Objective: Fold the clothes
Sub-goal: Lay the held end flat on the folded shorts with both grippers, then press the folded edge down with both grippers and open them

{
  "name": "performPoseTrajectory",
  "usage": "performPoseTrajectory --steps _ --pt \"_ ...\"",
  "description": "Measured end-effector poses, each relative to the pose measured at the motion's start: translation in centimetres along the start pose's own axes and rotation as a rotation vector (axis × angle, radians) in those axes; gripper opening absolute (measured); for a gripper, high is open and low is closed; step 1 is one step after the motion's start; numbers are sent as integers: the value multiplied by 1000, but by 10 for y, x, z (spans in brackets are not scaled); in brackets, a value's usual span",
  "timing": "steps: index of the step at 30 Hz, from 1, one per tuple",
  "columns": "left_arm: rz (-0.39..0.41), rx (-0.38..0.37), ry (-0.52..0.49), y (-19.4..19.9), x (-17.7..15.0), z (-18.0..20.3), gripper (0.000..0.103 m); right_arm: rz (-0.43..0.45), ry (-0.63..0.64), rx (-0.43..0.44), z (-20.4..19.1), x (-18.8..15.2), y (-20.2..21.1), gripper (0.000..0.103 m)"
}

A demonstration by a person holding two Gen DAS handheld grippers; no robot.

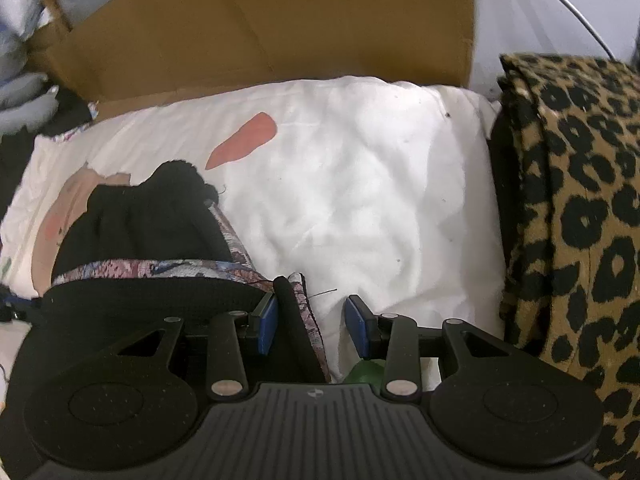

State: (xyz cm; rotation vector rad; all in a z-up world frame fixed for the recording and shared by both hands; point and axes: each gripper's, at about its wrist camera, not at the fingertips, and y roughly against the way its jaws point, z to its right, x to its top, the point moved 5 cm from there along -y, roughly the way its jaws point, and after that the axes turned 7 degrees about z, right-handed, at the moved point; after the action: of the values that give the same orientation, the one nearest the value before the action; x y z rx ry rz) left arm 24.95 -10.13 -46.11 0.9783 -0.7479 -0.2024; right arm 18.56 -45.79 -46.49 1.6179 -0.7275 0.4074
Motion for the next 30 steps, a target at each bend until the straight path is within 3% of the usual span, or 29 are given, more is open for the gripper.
performPoseTrajectory --steps 4,6,9,17,18,20,30 --pt "4 4 1 1 0 0 12 15 78 2 -9 0 2 40" --pt "5 8 -3 1 -1 1 13 20 114 20 -14 0 3 22" --pt "2 8 -3 1 0 1 13 18 177 20 -22 -2 2 21" --pt "-1 -5 24 1 2 -1 12 -17 91 57 -11 -1 -10 23" --pt "2 -6 29 2 1 -2 10 -16 92 66 -11 -1 -10 14" --pt "16 -10 39 7 2 -2 8 -18 79 89 -11 -2 -9 8" --pt "109 -36 60 51 10 3 7 109 15 33 -2 18 41 5"
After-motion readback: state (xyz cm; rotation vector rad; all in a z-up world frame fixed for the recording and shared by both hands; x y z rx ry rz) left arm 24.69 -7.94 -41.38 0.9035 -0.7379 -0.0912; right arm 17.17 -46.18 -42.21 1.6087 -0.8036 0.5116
